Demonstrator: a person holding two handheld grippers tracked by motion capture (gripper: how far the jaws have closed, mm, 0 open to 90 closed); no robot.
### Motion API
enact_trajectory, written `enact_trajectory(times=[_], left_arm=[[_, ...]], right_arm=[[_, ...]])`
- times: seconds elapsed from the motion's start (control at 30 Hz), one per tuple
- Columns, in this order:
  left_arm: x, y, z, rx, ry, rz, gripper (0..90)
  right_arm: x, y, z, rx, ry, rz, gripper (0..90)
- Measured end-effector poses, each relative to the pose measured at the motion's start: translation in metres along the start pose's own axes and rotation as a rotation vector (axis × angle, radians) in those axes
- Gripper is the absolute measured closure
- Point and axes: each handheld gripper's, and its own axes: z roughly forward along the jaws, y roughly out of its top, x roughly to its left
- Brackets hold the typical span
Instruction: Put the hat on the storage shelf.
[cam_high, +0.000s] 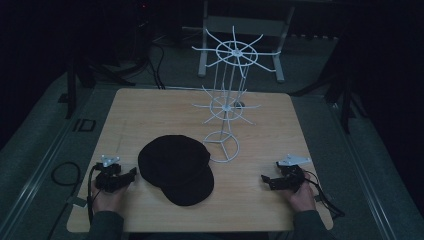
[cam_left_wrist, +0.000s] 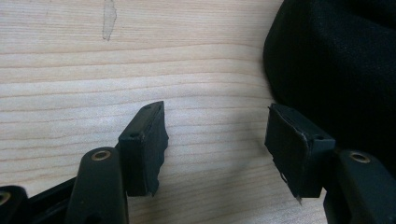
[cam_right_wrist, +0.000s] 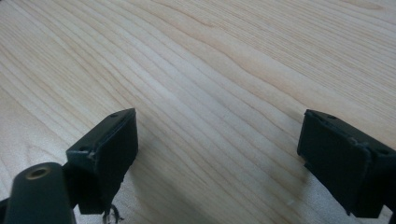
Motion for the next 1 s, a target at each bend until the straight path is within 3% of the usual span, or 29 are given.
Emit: enact_trajectory(times=[0.23,0.27,0.33,0.37,0.67,0.87,1.0], left_arm=[[0.002,0.000,-0.001,-0.001,-0.020,-0.024,39.2],[0.005,0.001,-0.004,0.022,-0.069,-0.046,40.0],[0.005,0.001,-0.004,0.022,-0.069,-0.046,44.3],[0.006,0.002,-0.008,0.020,-0.109,-0.072,44.3],[0.000,0.015,-0.023,-0.004,-0.093,-0.036,42.7],[-0.008,0.020,-0.029,-0.013,-0.127,-0.046,37.9],[-0.018,0.025,-0.030,-0.019,-0.143,-0.024,37.7]], right_arm=[[0.001,0.000,0.000,0.000,-0.006,0.006,12.2],[0.001,0.000,0.000,0.000,-0.007,0.007,12.2],[0.001,0.000,0.000,0.000,-0.008,0.008,12.2],[0.001,0.000,0.000,0.000,-0.008,0.008,12.2],[0.001,0.000,0.000,0.000,-0.009,0.009,12.3],[0.001,0.000,-0.001,0.001,-0.011,0.011,12.3],[0.001,0.000,-0.001,0.000,-0.011,0.011,12.3]])
